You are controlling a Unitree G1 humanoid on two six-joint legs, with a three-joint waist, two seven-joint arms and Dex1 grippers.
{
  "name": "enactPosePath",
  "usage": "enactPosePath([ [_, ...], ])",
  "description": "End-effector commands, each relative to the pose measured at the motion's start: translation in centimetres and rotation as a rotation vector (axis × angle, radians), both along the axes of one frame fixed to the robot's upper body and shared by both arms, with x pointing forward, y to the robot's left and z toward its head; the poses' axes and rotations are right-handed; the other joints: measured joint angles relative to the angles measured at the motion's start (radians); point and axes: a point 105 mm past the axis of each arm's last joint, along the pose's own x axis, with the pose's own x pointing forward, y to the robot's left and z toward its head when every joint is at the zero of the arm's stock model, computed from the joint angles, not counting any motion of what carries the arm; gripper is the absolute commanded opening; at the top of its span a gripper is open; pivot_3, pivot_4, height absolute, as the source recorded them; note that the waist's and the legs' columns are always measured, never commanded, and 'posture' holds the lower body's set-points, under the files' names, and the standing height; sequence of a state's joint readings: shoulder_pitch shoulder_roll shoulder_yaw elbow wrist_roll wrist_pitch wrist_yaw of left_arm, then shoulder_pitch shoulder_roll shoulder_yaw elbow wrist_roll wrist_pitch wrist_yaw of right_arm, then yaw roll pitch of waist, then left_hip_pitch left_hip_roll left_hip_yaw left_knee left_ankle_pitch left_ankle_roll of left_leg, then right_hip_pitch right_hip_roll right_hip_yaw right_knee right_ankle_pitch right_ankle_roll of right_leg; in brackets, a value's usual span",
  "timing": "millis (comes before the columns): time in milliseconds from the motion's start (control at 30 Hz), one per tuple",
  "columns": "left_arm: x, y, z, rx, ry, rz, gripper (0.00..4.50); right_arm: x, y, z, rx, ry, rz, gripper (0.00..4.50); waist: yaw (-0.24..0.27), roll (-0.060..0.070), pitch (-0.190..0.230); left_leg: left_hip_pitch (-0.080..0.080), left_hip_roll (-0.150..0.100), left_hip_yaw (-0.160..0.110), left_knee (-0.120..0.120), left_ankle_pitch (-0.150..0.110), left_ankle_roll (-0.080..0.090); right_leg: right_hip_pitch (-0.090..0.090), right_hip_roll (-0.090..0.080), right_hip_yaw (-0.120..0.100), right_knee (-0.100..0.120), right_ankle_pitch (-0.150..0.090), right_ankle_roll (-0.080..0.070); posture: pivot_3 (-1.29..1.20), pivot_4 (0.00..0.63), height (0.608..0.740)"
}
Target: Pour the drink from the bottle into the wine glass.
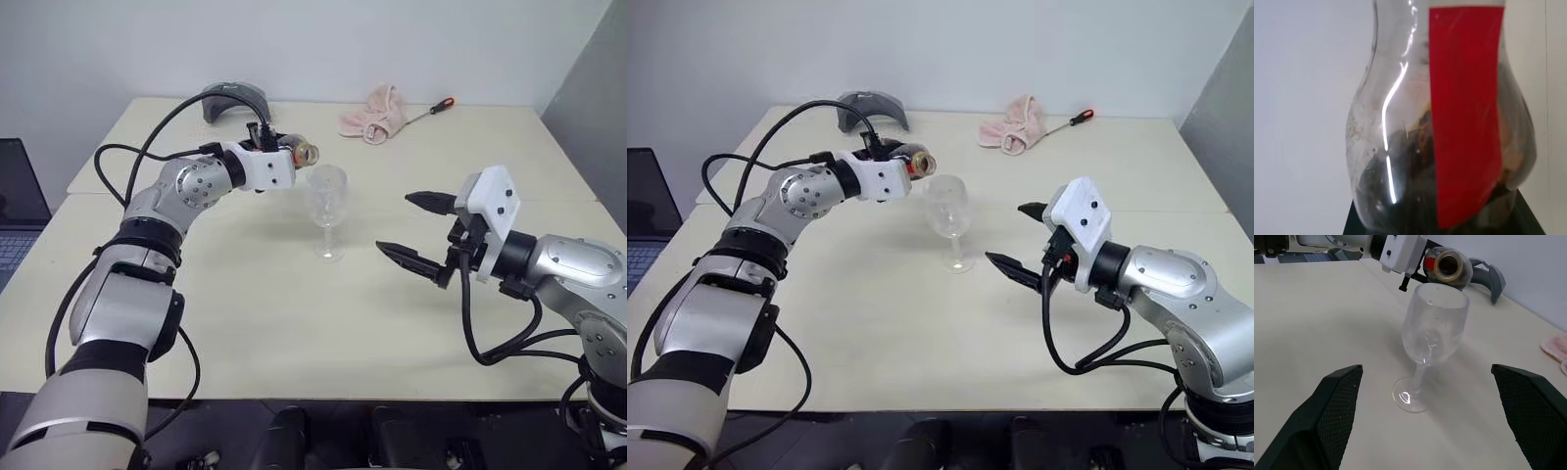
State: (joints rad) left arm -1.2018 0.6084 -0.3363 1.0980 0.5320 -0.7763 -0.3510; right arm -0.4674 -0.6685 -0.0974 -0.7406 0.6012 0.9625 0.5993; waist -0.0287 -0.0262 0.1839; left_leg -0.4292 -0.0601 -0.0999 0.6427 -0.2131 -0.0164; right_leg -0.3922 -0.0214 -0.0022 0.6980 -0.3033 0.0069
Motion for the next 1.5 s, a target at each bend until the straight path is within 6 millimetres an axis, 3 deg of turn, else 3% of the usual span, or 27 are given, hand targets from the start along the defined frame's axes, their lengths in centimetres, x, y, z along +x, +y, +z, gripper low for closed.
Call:
enactPosePath([
  [33,-0.3,-0.3,3.2,0.02,-0.14,-0.019,1.03,-0.5,0.1,1.0,-0.006,-0.051,0.006,4.5,0.0,0.0,0.0,0.0,0.0,0.0,0.0,0.0,0.0,0.0,0.0,-0.001,0.0,0.0,0.0,0.0,0.15,0.74],
  [667,-0.2,-0.8,5.1,0.162,-0.329,-0.011,1.03,-0.3,0.6,1.4,-0.007,-0.049,0.007,4.5,0.0,0.0,0.0,-0.003,0.0,-0.004,0.002,0.0,0.0,0.0,0.0,-0.005,0.0,0.0,0.0,0.0,0.15,0.74],
  [1500,0.1,-1.0,5.7,0.214,-0.388,-0.004,1.02,-0.4,0.5,1.4,-0.007,-0.06,-0.012,4.5,-0.001,0.0,0.0,-0.003,0.0,-0.004,0.002,0.0,0.0,0.0,0.0,-0.005,0.001,0.0,0.0,0.0,0.15,0.74],
])
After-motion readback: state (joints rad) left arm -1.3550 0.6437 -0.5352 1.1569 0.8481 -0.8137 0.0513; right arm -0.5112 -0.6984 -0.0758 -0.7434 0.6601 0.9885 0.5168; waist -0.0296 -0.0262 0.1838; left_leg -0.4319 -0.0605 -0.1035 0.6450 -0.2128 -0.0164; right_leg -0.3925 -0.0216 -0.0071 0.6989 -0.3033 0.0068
